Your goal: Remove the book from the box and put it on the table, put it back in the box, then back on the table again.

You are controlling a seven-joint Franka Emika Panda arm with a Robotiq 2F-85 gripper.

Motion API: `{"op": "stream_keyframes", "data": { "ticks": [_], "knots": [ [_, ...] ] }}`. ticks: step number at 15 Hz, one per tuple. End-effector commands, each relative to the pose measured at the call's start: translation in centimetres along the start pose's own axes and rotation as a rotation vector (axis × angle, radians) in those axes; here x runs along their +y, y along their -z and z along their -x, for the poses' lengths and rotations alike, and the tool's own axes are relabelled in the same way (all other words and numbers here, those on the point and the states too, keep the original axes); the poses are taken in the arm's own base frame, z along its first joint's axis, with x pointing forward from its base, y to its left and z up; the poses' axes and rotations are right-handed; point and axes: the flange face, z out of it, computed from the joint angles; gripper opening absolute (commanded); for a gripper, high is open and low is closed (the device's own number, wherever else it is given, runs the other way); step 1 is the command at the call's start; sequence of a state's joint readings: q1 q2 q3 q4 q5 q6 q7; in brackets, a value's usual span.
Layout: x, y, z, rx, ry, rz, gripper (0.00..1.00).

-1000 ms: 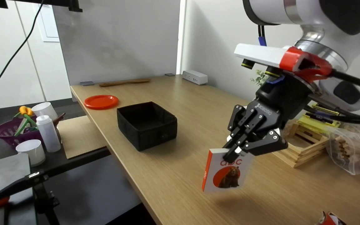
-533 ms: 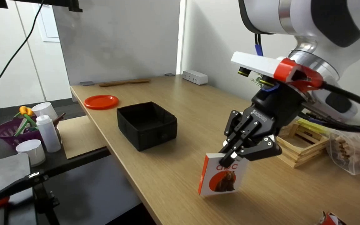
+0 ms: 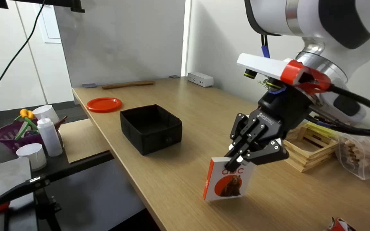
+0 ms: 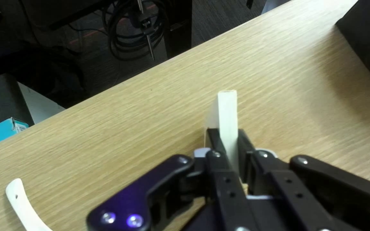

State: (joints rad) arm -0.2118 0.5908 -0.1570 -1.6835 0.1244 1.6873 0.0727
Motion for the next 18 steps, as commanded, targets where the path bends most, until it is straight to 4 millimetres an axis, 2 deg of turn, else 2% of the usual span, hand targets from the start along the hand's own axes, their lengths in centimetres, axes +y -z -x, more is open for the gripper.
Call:
{"op": "stream_keyframes", "data": {
  "ticks": [1,3,8,10,18],
  "knots": [
    [-0.23,0.01,-0.43,0.002,0.004,-0.015,0.40],
    [-0.26,0.02,-0.42,0.002,0.004,-0.015,0.51],
    [-0.26,0.06,-0.35,0.001,0.005,-0.016,0.88],
    [-0.26,0.09,-0.32,0.002,0.005,-0.016,0.98],
    [0.03,0.67,0.23,0.011,0.008,-0.032,1.00]
  ]
}}
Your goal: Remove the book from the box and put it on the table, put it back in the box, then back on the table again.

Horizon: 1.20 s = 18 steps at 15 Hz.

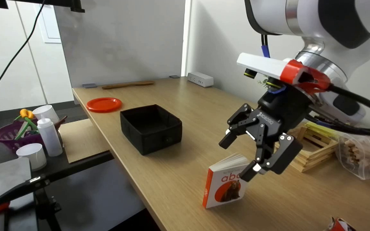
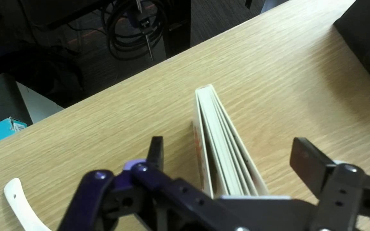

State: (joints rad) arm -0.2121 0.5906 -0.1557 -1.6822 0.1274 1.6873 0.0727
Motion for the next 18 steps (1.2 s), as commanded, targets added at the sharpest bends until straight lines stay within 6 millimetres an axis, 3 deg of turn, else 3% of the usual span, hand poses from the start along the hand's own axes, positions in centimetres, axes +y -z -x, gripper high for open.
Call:
{"op": "stream_keyframes", "data": {
  "ticks": [1,6,12,13,15,18],
  "knots": [
    [0.2,0.7,0.3,0.011,0.008,-0.032,1.00],
    [0.7,2.8,2.7,0.085,0.004,-0.047,1.00],
    [1.1,6.3,7.8,0.203,0.007,-0.059,1.00],
    [0.9,6.3,5.3,0.172,0.005,-0.056,1.00],
    [1.0,7.0,6.9,0.184,0.008,-0.063,1.00],
    [1.0,6.9,7.4,0.185,0.010,-0.065,1.00]
  ]
}}
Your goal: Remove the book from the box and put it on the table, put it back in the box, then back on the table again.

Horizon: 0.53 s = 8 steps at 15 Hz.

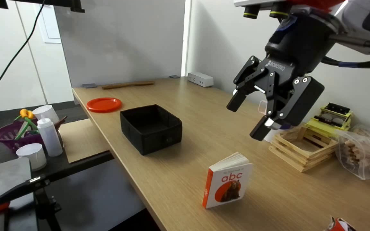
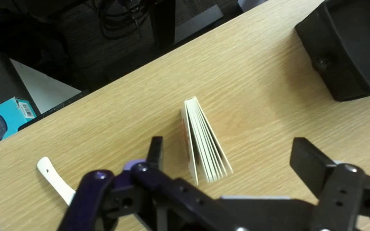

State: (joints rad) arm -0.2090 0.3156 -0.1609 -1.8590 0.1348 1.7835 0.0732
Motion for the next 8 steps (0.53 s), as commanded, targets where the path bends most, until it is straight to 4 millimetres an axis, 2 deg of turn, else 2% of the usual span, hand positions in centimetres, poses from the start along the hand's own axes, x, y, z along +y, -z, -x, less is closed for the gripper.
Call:
{"op": "stream_keyframes", "data": {
  "ticks": [1,8],
  "knots": [
    [-0.1,-0.2,-0.3,-0.002,-0.001,0.008,1.00],
    [0.6,-3.8,-2.3,-0.055,-0.044,0.019,1.00]
  ]
}}
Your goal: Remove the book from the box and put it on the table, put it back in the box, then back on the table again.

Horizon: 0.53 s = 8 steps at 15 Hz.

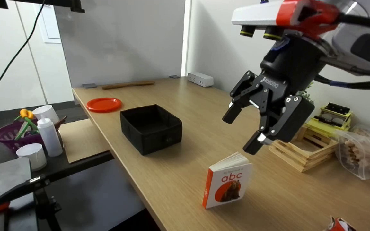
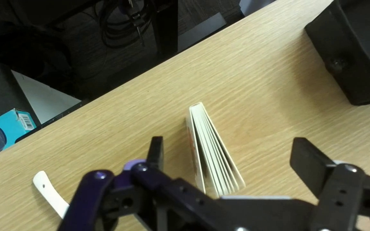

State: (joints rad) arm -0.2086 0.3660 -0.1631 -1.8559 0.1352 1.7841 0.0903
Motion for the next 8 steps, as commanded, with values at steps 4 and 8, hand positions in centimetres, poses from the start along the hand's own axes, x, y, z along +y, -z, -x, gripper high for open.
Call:
{"op": "stream_keyframes", "data": {
  "ticks": [4,8],
  "knots": [
    [0.3,-3.4,-2.7,-0.055,-0.017,0.039,1.00],
    [0.0,-5.2,-4.4,-0.091,-0.009,0.063,1.00]
  ]
}}
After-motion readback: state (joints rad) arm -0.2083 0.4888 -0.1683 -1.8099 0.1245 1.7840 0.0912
